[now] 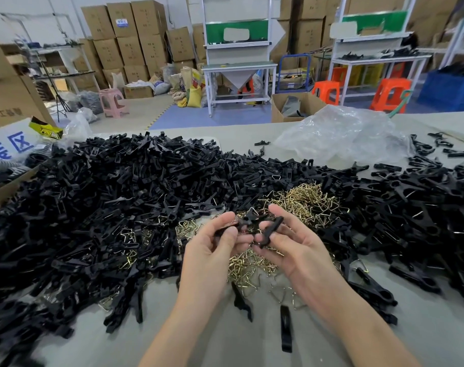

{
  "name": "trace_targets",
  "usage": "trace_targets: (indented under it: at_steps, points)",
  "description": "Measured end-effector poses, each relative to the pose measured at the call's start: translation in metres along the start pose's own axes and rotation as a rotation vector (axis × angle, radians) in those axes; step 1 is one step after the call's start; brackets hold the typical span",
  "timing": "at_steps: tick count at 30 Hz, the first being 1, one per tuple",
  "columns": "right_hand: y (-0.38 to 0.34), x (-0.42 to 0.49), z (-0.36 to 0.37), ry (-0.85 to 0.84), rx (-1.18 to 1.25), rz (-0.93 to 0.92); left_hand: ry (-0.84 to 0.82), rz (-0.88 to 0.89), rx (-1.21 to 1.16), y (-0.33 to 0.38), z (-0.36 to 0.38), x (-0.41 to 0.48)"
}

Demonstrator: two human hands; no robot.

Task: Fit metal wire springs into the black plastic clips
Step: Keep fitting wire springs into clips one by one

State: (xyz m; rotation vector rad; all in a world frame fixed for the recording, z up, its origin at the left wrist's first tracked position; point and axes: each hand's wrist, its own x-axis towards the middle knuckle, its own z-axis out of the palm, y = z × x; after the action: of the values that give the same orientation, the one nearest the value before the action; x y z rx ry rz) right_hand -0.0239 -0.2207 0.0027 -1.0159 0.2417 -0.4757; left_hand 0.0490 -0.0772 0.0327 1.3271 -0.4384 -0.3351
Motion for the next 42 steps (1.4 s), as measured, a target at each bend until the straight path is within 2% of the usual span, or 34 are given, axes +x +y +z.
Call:
trace_targets:
  at_steps: [9,15,24,35,42]
  points:
    - [-0.003,-0.003,0.005,-0.046,-0.001,0.022,-0.030,0.076,0.112,-0.003,-0.002,-0.003]
    - [-0.002,-0.006,0.004,-0.045,-0.147,-0.060,-0.118,0.061,0.021,0.000,-0.001,-0.004]
    - [-0.010,-0.011,0.008,0.000,-0.333,-0.135,-0.090,0.095,0.193,-0.005,-0.010,0.001]
    - [-0.011,-0.015,0.015,-0.087,-0.427,-0.092,-0.154,0.097,0.238,-0.006,-0.006,-0.002]
    - [-0.009,-0.014,0.013,-0.071,-0.388,-0.103,-0.154,0.085,0.245,-0.006,-0.006,-0.002]
